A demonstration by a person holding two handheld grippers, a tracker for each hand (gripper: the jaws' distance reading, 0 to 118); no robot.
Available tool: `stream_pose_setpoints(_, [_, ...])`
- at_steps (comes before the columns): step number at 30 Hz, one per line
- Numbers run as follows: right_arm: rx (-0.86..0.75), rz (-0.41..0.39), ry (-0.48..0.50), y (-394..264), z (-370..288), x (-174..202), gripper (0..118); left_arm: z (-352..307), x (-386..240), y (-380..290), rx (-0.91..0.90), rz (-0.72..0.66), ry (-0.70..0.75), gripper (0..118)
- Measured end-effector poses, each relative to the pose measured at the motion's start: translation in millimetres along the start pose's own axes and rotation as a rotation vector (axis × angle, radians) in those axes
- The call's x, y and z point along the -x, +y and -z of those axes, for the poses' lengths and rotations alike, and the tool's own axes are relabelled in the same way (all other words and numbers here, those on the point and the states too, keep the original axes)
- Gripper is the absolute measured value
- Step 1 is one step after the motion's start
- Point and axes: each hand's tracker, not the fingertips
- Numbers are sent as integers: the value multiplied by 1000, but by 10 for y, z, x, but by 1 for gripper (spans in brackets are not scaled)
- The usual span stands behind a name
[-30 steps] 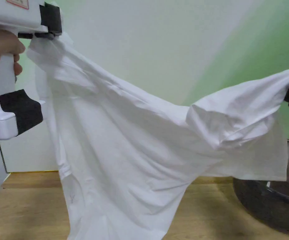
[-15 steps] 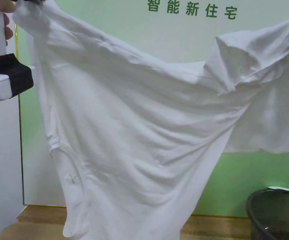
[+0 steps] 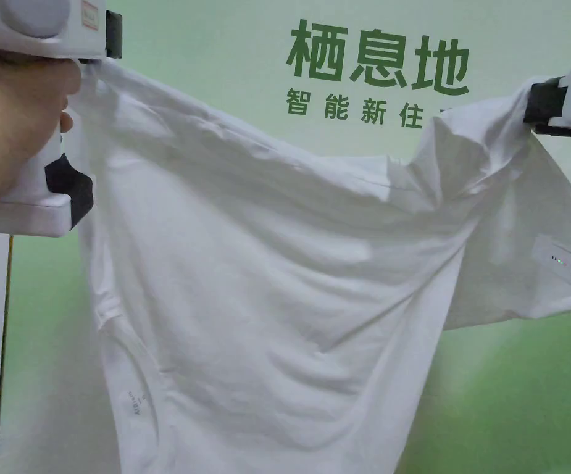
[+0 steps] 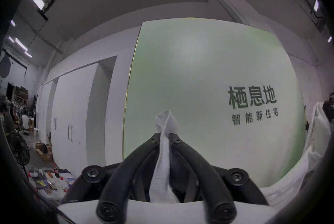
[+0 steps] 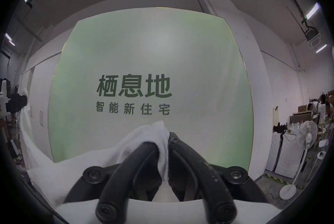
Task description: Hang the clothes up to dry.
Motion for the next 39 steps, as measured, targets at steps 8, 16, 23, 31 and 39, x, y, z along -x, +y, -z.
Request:
stream_pose_setpoints(8, [-48, 19, -42, 237, 464, 45, 7, 348, -71, 262, -8, -17, 18, 7])
stream_pose_setpoints(16, [-22, -8, -38, -128, 474, 86, 7, 268, -171, -46, 12, 69, -22, 7])
stream_pose_setpoints(23, [97, -17, 53, -899, 134, 61, 7, -160, -113, -819, 134, 152, -98, 7])
stream_pose_setpoints(31, [210, -20, 148, -1825, -659, -58, 7, -1179, 67, -1623, 303, 204, -204, 7])
stream_pose_setpoints(39, [371, 18, 232, -2627, -1720, -347, 7, -2196, 355, -2189, 519, 233, -302, 7])
